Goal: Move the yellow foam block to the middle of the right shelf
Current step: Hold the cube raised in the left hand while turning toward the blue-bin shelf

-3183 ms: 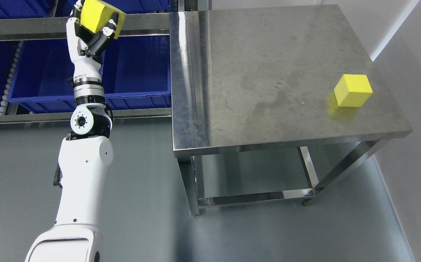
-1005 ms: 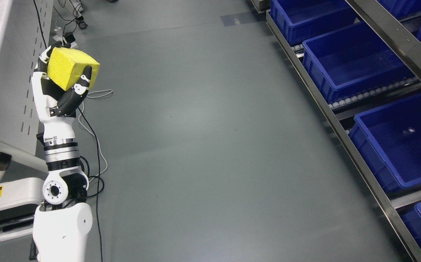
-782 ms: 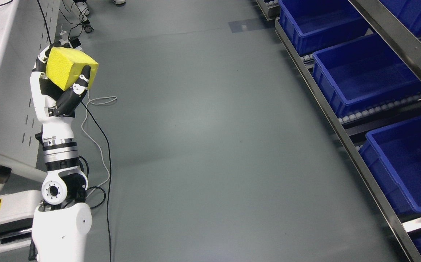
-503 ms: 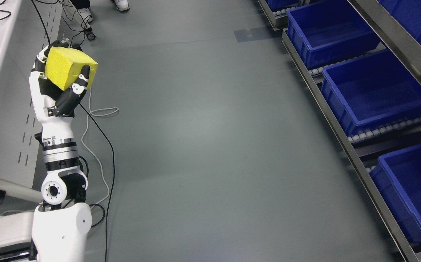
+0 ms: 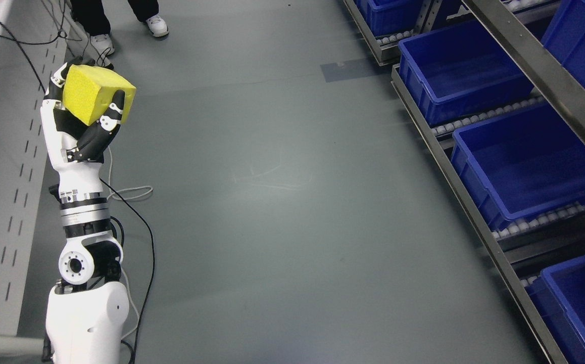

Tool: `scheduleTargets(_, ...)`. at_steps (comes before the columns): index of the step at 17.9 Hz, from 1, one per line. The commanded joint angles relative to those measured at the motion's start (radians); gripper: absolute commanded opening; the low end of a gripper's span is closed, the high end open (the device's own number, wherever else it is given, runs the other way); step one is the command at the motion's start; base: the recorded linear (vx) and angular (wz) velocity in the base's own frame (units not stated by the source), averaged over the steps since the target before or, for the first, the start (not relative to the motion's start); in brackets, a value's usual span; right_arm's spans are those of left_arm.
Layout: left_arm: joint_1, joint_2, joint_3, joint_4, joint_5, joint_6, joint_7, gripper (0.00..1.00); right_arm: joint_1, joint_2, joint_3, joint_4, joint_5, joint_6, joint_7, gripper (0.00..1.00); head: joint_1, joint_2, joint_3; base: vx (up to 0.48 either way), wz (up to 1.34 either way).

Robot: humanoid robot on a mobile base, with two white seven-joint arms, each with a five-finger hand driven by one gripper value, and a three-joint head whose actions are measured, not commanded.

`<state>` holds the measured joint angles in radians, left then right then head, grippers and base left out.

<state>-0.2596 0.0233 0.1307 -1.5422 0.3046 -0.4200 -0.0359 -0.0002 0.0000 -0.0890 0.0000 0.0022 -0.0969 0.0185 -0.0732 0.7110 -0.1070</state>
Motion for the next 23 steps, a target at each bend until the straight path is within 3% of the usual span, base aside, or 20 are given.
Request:
scheduleTargets(1, 0.000, 0.010, -0.005, -0.001, -0.001, 0.000, 0.001, 0.19, -0.003, -0.017, 0.000, -0.017, -0.002, 0.000, 0.000, 1.00, 0.0000, 0.000, 0.000, 0.360, -0.24)
scheduleTargets(20, -0.001, 0.006, -0.005, -0.004, -0.001, -0.005, 0.001, 0.19, -0.001, -0.017, 0.000, -0.017, -0.002, 0.000, 0.000, 1.00, 0.0000, 0.000, 0.000, 0.302, -0.70)
scheduleTargets(23, -0.015, 0.001, -0.049, -0.007, 0.001, -0.058, -0.070, 0.19, -0.001, -0.017, 0.000, -0.017, -0.002, 0.000, 0.000, 1.00, 0.0000, 0.000, 0.000, 0.211, -0.69)
